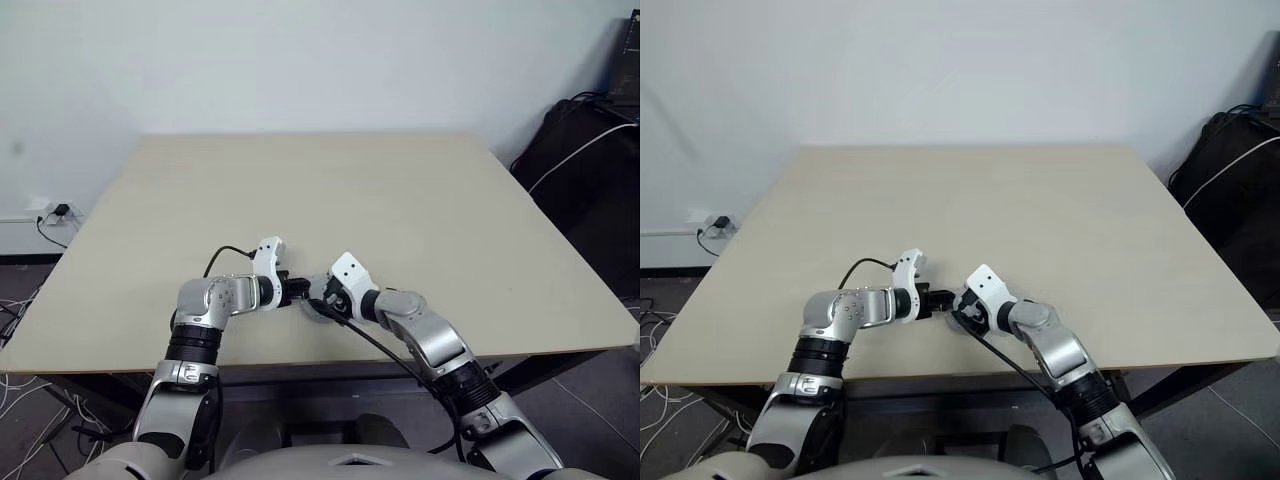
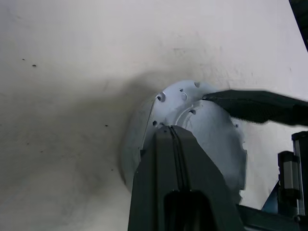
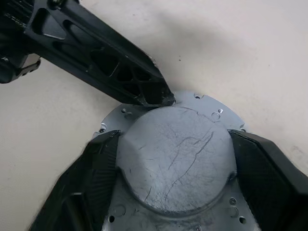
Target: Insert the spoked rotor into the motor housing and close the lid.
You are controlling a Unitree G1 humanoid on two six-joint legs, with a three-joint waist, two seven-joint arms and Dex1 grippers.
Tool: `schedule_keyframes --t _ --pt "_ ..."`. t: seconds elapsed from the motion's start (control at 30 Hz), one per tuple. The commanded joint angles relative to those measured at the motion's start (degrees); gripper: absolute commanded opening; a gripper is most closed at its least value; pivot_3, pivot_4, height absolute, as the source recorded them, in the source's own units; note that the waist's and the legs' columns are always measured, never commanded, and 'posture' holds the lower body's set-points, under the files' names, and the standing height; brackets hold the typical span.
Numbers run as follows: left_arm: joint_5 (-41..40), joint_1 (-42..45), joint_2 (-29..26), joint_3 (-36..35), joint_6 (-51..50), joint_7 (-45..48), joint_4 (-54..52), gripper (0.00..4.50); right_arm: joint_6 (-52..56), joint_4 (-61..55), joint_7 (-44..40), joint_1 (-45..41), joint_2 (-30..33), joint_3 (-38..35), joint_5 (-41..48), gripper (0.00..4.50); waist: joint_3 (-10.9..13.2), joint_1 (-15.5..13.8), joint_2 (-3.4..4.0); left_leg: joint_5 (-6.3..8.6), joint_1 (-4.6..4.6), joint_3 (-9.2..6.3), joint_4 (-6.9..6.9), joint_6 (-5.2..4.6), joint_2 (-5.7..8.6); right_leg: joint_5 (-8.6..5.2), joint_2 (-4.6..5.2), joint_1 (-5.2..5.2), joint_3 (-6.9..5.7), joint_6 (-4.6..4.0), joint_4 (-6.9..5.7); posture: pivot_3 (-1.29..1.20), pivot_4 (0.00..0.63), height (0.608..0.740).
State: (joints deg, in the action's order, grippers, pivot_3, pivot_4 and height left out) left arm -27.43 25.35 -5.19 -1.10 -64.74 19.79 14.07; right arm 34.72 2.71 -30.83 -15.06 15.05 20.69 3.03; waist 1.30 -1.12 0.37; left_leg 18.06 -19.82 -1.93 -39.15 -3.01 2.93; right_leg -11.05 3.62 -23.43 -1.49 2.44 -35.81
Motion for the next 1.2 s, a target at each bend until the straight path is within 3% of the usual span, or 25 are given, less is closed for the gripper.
schedule_keyframes --t 0.03,0.37,0.53,0.63,0.83,0.97,1.2 --pt "0.57 -0.81 0.34 2.09 -1.65 0.55 -0.02 0.0 2.74 0.08 -0.22 1.08 1.1 -0.26 -0.43 4.46 0.0 -0.02 0.0 0.0 0.0 0.0 0.0 0.0 0.0 0.0 0.0 0.0 0.0 0.0 0.0 0.0 0.0 0.74" --pt "0.79 -1.91 0.2 2.49 -1.71 0.83 -1.35 0.0 4.4 -11.89 -6.52 9.92 11.14 -4.14 3.32 4.46 -0.06 -0.85 -0.02 0.13 -0.04 -0.16 0.04 -0.22 0.36 -0.24 0.44 0.03 -0.08 0.35 0.01 0.0 0.0 0.74" --pt "0.89 -2.14 0.19 2.56 -1.71 0.93 -1.44 0.0 4.0 -17.69 -8.9 14.24 13.68 -10.61 8.92 4.46 -0.03 -1.07 -0.11 0.19 -0.18 -0.2 0.04 -0.32 0.46 -0.34 0.58 -0.05 -0.11 0.49 0.03 0.0 0.0 0.74" --pt "1.13 -2.33 0.25 2.7 -1.52 0.99 -1.23 0.0 4.06 -18.24 -3.58 15.16 9.23 -18.39 12.78 4.46 -0.02 -1.08 -0.12 0.19 -0.26 -0.19 0.04 -0.33 0.46 -0.34 0.59 -0.04 -0.1 0.5 0.02 0.0 0.0 0.74" --pt "1.35 -2.33 0.31 3.12 -1.32 1.25 -1.23 0.0 14.56 -15.67 13.26 12.13 -6.69 -31.36 18.91 4.46 -0.06 -1.4 -0.06 0.18 -0.23 -0.31 0.06 -0.29 0.45 -0.34 0.6 -0.09 -0.18 0.51 0.01 0.0 0.0 0.74" --pt "1.37 -1.93 0.19 3.17 -1.13 1.55 -1.15 0.0 22.75 -13.73 16.04 10.8 -12.59 -32.65 22.93 4.46 -0.11 -1.36 0.04 0.19 -0.25 -0.33 0.1 -0.31 0.49 -0.18 0.63 -0.12 -0.18 0.17 0.01 0.0 0.0 0.74" --pt "1.15 -2.11 -0.22 3.06 -1.21 1.64 -1.92 0.0 30.56 -10.72 17.61 8.25 -17.47 -35.44 28.98 4.46 -0.1 -1.2 0.16 0.21 -0.25 -0.33 0.1 -0.35 0.53 -0.19 0.64 -0.14 -0.21 0.17 0.01 0.0 0.0 0.74"
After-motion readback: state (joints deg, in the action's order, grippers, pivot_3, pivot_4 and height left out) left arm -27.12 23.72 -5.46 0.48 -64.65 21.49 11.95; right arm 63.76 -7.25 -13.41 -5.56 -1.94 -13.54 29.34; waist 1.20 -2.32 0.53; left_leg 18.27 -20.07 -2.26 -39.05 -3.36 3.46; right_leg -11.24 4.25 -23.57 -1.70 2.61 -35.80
